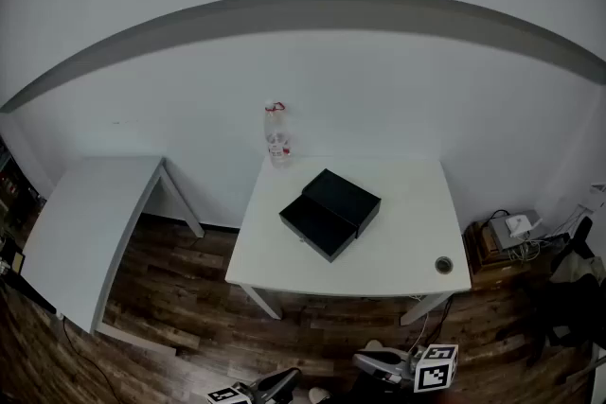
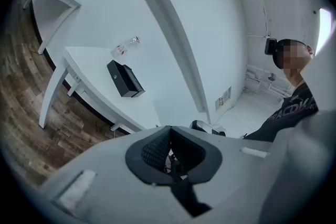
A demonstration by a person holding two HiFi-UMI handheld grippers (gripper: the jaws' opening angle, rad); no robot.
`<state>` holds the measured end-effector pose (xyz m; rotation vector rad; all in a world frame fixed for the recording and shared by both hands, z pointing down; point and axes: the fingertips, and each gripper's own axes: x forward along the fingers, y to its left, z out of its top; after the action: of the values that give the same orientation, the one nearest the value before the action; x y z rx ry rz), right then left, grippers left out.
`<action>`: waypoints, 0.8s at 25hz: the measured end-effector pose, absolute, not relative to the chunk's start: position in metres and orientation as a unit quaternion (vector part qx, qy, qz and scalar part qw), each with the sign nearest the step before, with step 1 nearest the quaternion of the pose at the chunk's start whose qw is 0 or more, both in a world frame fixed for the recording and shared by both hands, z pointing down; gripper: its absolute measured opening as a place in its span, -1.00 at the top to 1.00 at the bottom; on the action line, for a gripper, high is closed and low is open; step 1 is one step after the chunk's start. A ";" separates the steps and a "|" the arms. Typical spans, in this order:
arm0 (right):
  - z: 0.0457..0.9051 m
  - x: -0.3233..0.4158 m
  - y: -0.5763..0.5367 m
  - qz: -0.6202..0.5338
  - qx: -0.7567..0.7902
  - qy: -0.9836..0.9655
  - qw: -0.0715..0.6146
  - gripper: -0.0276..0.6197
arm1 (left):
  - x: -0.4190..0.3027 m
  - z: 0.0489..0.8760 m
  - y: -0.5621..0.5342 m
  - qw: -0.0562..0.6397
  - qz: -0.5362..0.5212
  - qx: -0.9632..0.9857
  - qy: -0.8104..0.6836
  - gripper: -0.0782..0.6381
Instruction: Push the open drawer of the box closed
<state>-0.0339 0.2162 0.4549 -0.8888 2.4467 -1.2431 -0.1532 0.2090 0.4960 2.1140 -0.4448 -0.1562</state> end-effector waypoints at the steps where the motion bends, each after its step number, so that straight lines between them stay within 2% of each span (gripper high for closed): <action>1: 0.455 -0.034 0.216 -0.427 -0.305 0.841 0.128 0.91 | -0.154 0.496 0.208 0.469 -0.064 0.862 -0.182 0.78; 20: 0.451 -0.031 0.206 -0.423 -0.311 0.840 0.138 0.90 | -0.159 0.497 0.203 0.472 -0.072 0.859 -0.186 0.78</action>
<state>-0.0310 0.2061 0.4514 -0.8996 2.4280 -1.2247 -0.1591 0.2031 0.4972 2.1032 -0.4564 -0.1751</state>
